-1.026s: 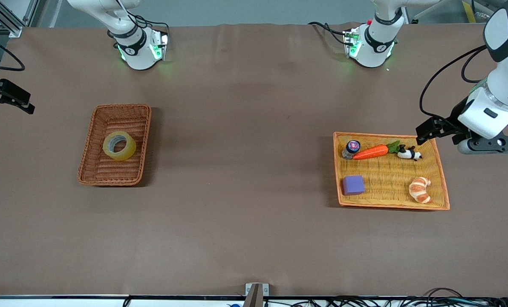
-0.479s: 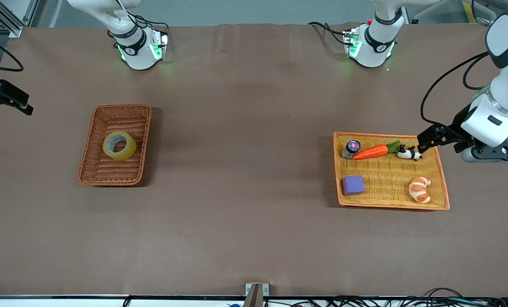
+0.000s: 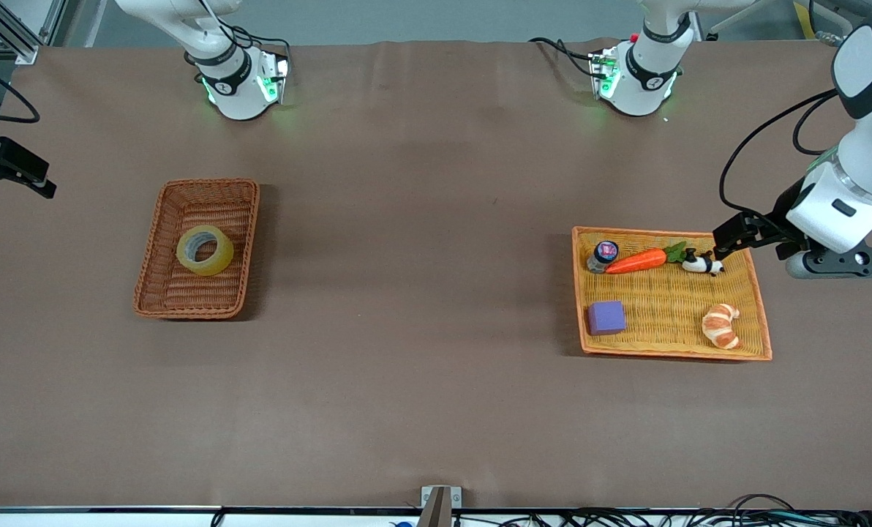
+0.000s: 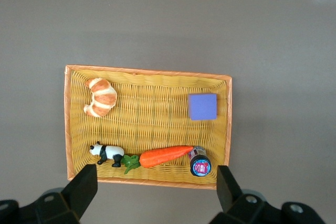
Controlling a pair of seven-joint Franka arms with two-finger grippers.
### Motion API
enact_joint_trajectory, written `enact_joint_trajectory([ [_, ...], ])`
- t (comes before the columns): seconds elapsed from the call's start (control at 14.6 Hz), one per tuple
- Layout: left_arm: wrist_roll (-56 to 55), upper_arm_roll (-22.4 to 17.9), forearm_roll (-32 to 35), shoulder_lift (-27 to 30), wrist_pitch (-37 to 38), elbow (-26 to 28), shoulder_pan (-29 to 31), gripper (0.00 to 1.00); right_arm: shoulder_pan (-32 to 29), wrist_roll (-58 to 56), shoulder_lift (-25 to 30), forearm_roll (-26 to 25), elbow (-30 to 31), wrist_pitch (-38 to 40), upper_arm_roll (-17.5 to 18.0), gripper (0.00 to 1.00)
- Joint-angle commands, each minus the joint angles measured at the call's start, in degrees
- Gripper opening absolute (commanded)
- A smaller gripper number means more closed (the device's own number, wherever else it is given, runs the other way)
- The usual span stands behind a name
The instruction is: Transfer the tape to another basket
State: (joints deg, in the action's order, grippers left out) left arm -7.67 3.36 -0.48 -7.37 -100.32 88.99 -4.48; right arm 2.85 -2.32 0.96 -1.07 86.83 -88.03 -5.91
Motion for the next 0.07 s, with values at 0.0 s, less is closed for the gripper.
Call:
enact_joint_trajectory([
  [0.0, 0.20, 0.24, 1.45, 1.04, 1.53, -0.05, 0.00, 1.00, -0.82, 0.56, -0.08, 0.98, -0.52, 0.14, 0.37, 1.00],
])
